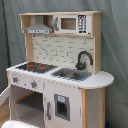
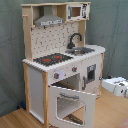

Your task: Play with the kitchen

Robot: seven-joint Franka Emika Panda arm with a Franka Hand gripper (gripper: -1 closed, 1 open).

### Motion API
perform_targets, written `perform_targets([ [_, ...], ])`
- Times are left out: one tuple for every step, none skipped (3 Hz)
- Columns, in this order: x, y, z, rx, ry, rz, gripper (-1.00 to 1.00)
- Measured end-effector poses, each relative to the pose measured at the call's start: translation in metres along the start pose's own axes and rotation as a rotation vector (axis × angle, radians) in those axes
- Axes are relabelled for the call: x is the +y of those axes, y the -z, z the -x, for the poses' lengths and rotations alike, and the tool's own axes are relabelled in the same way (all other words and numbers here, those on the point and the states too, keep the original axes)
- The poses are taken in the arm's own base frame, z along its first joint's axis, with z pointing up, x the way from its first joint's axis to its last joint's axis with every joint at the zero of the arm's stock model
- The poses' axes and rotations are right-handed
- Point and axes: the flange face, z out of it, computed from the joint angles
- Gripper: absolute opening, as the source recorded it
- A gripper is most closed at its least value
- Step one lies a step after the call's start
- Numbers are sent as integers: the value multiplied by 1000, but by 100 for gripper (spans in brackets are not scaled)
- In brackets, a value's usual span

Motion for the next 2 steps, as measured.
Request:
perform_targets([
  [27,5,-14,1,-53,30,100],
  [47,6,-28,7,-120,47,100],
])
